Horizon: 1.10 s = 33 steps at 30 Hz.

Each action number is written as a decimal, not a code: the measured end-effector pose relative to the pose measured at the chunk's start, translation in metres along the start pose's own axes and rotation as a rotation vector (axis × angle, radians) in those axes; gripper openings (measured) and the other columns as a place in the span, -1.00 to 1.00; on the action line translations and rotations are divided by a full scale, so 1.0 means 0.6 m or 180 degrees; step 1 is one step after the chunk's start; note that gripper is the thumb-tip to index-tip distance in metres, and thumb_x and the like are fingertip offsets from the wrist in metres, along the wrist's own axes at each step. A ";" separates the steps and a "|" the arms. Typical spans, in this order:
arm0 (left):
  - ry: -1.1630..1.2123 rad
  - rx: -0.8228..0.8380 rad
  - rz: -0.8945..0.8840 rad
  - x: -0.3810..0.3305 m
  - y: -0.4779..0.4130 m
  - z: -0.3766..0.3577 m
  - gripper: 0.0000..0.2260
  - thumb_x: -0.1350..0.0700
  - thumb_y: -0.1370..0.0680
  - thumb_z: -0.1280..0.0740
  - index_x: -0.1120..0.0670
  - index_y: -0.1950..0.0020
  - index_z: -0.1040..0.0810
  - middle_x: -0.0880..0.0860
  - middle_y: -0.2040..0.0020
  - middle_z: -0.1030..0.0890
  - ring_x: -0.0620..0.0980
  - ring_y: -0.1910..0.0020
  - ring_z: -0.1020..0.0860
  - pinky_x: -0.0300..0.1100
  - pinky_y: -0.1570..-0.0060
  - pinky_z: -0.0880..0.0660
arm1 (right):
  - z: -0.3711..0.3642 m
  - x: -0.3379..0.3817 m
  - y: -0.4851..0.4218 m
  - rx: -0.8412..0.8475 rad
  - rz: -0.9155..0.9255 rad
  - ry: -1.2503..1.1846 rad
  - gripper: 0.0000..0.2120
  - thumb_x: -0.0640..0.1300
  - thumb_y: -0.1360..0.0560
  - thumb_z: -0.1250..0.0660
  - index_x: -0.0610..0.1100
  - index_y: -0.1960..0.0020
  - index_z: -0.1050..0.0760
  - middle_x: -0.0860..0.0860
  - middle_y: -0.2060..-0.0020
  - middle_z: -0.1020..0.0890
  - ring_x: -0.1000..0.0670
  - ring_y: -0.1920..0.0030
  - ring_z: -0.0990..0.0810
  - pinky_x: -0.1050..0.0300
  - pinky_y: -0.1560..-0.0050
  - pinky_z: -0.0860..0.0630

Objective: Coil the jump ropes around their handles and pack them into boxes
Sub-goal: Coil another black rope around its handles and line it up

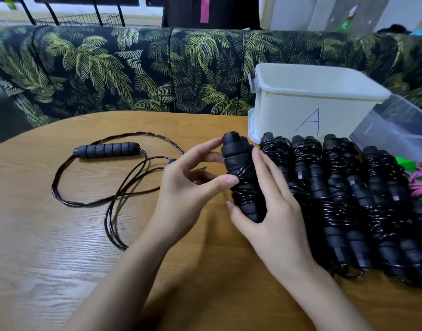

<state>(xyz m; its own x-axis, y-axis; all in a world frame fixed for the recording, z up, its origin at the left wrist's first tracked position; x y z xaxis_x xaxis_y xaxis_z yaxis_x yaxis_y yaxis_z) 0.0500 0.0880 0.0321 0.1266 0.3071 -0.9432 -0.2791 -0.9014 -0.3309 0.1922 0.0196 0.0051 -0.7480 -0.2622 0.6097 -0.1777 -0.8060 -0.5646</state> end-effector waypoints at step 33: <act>0.0033 -0.0131 0.0501 0.006 -0.002 0.007 -0.47 0.08 -0.29 -0.60 0.03 -0.24 -0.58 -0.01 0.09 -0.71 -0.14 0.16 -0.64 -0.29 0.12 -0.53 | -0.014 -0.009 -0.003 0.0294 -0.0018 -0.0923 -0.24 -0.12 -0.47 -0.45 0.11 -0.55 -0.16 0.28 -0.49 -0.23 0.37 -0.47 -0.17 0.48 -0.38 -0.14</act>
<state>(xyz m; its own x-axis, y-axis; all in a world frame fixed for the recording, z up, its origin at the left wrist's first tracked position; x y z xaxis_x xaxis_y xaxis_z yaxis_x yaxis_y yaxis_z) 0.0471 0.0916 0.0291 0.0942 0.1581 -0.9829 -0.2572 -0.9499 -0.1774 0.1911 0.0272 -0.0018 -0.5310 -0.3875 0.7536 -0.1124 -0.8492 -0.5159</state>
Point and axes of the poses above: each hand's wrist, its own y-axis away from the middle knuckle, its own z-axis out of the back of the hand, x = y × z, the point moved 2 cm from there along -y, towards the middle knuckle
